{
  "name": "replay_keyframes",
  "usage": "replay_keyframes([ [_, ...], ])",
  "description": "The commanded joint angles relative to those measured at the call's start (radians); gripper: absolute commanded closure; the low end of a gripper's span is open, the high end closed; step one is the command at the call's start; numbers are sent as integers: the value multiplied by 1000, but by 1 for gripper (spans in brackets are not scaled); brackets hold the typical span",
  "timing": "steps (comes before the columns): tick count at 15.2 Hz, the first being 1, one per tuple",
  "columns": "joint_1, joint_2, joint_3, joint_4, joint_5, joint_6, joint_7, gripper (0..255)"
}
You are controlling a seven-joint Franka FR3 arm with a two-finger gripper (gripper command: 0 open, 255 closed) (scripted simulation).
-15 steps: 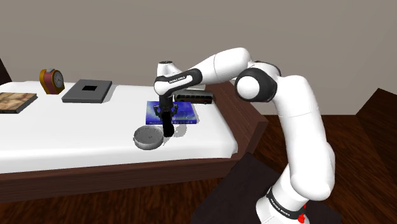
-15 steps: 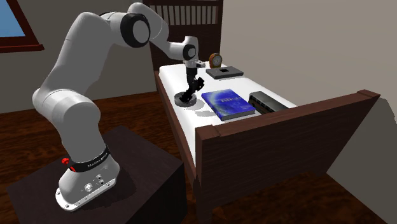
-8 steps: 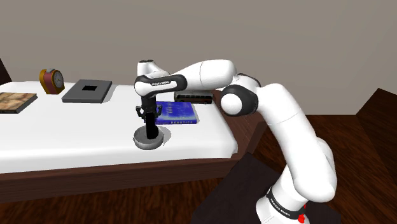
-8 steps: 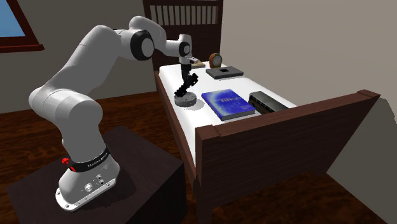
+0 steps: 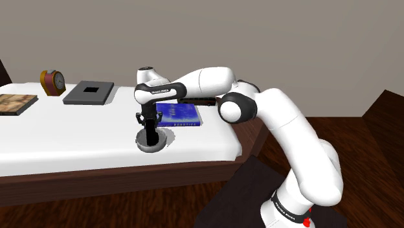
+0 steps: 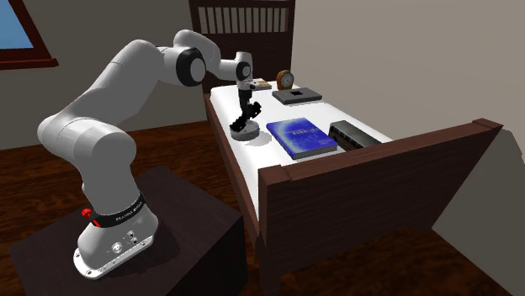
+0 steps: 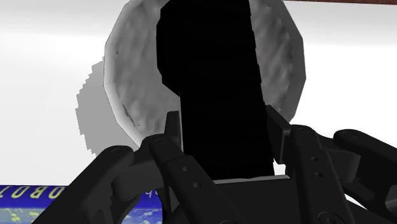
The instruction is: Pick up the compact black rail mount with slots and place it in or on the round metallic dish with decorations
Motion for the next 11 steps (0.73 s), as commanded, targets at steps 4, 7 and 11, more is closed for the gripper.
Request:
replay_keyframes([
  [4,0,34,0,-8,-1,42,0,255],
  [7,0,54,0,-7,-1,61,1,255],
  [11,0,55,0,-6,-1,61,1,255],
])
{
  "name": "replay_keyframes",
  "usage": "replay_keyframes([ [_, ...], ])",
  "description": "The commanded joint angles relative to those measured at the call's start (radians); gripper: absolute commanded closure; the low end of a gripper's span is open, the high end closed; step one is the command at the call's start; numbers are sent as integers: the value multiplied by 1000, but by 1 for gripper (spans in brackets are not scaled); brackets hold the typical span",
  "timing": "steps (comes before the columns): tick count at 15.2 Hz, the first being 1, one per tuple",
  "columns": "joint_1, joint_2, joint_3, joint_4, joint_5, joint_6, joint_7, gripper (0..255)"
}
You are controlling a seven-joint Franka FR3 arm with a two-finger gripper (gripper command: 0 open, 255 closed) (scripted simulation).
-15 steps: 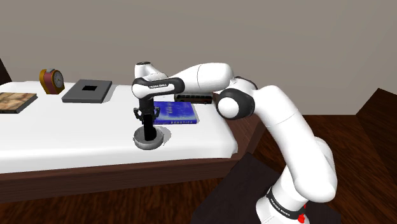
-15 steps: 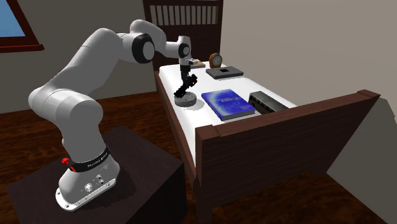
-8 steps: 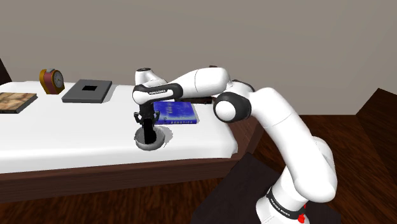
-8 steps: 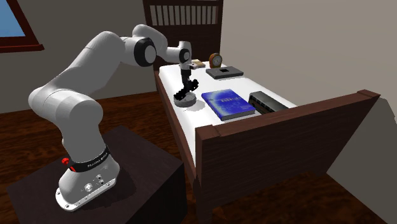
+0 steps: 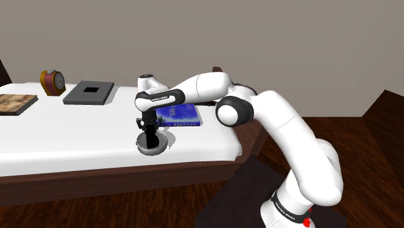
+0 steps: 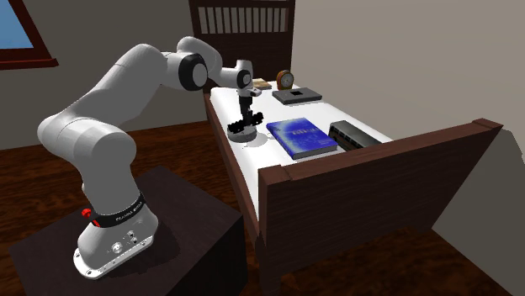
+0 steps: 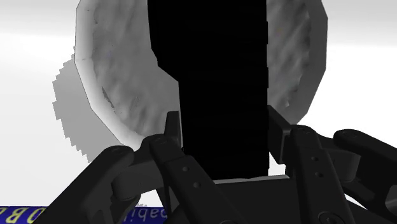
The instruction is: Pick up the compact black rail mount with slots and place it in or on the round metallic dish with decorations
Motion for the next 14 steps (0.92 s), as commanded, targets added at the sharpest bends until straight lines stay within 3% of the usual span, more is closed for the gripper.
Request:
replay_keyframes([
  [1,0,5,1,3,1,-2,-1,255],
  [3,0,5,1,3,1,-2,-1,255],
  [4,0,3,1,-1,1,-1,-1,0],
  [9,0,5,1,3,1,-2,-1,0],
  [14,1,-50,3,34,2,-89,-2,0],
])
